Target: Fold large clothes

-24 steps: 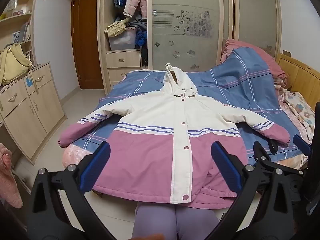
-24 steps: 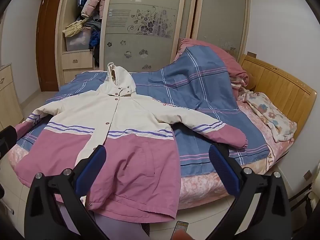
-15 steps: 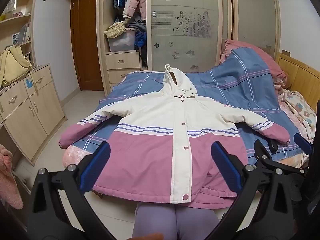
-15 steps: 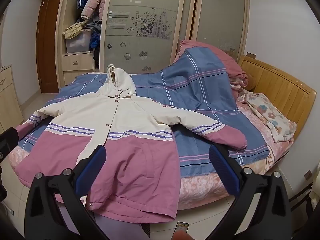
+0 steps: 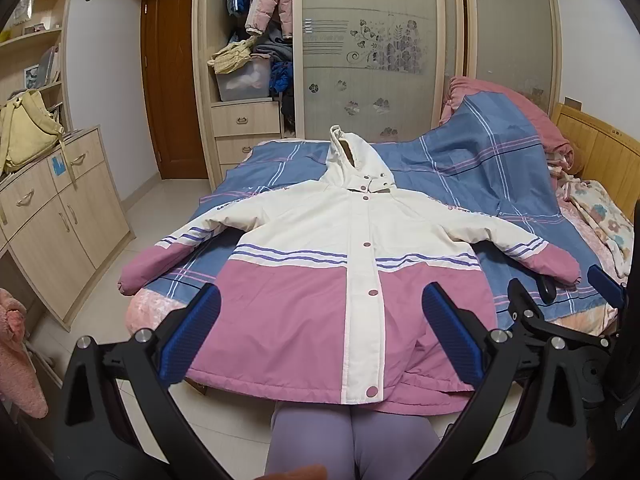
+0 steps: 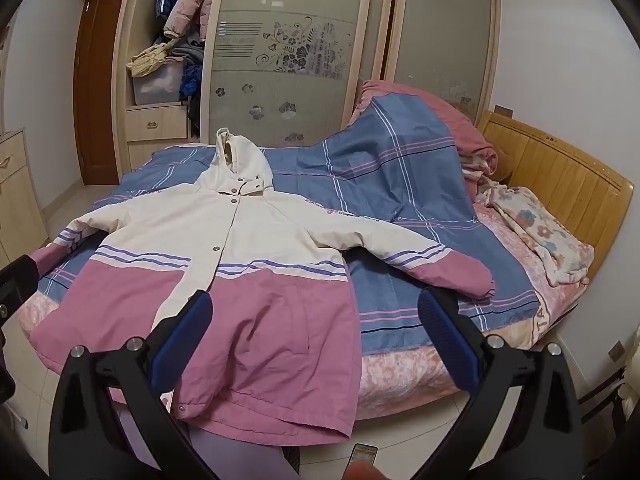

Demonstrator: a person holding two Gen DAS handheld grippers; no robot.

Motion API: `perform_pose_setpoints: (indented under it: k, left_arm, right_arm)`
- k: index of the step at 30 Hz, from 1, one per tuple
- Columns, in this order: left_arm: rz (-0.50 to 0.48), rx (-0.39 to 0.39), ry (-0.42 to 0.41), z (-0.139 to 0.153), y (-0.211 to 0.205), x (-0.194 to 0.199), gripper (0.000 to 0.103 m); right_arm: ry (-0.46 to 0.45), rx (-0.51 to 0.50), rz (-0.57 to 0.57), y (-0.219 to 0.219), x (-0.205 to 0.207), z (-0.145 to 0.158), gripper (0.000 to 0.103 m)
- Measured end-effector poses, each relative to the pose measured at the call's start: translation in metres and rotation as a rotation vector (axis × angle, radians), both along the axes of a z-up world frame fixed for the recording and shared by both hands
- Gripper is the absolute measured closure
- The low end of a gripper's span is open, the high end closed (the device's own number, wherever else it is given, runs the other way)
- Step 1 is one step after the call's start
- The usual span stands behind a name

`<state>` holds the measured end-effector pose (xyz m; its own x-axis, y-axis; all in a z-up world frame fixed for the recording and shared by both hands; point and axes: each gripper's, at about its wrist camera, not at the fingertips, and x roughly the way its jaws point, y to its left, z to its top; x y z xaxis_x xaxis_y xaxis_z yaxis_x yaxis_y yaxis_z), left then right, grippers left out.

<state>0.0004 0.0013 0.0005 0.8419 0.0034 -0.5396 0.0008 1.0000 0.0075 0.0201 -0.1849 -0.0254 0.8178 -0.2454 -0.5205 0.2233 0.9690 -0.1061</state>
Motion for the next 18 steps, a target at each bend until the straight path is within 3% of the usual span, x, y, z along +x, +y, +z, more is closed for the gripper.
perform_pose_setpoints:
  k: [18]
  left_arm:
    - [0.012,-0.006,0.012,-0.0048,0.0042,-0.0002,0.002]
  right_arm:
    - [0.011,-0.001,0.013,-0.0007,0.0045,-0.0012,0.001]
